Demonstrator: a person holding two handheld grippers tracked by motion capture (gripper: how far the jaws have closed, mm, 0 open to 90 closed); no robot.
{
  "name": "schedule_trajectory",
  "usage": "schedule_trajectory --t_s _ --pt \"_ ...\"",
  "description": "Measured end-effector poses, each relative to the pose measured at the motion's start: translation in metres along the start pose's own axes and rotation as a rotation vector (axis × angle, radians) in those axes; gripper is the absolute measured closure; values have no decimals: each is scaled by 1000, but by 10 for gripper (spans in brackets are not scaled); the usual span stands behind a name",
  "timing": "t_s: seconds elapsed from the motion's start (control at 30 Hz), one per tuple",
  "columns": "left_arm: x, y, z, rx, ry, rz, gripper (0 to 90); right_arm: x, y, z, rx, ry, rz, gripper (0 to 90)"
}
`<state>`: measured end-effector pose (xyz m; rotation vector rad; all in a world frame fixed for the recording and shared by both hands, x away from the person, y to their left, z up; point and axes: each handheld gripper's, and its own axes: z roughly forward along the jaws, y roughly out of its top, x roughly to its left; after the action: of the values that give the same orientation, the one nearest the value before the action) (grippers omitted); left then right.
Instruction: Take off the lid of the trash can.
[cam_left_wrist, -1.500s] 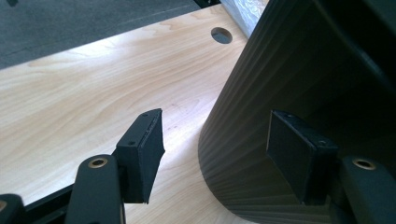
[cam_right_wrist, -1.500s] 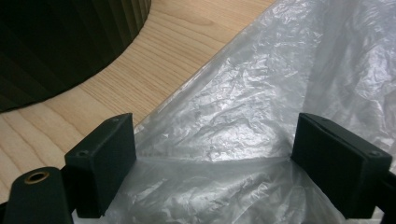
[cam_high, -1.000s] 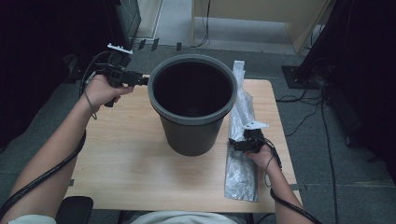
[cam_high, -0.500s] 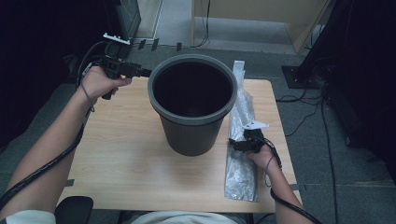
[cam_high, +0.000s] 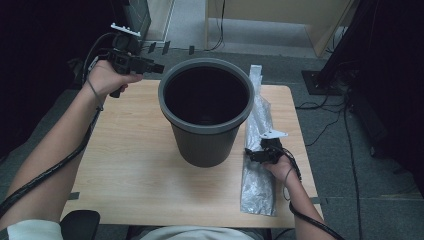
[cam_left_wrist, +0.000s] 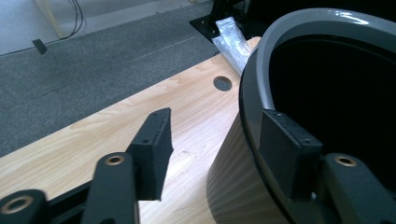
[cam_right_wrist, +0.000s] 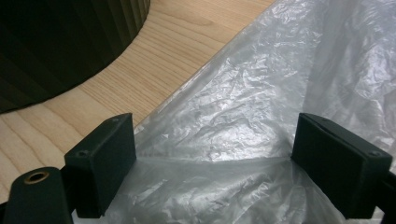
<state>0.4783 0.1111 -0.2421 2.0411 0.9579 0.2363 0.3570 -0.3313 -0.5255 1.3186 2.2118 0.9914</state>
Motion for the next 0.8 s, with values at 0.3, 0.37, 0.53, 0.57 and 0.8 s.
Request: schedule_trajectory --t_s 0.3,0.37,0.53,0.57,0.8 --pt "-8 10 1 2 -10 29 467 0 0 0 0 0 0 131" --pt "-10 13 0 2 -3 41 468 0 0 0 0 0 1 131" --pt "-16 19 0 -6 -6 61 433 0 0 0 0 0 2 131" --pt "-17 20 1 -5 -6 62 425 0 0 0 0 1 2 131" --pt "-24 24 10 10 -7 60 424 0 0 0 0 1 2 131"
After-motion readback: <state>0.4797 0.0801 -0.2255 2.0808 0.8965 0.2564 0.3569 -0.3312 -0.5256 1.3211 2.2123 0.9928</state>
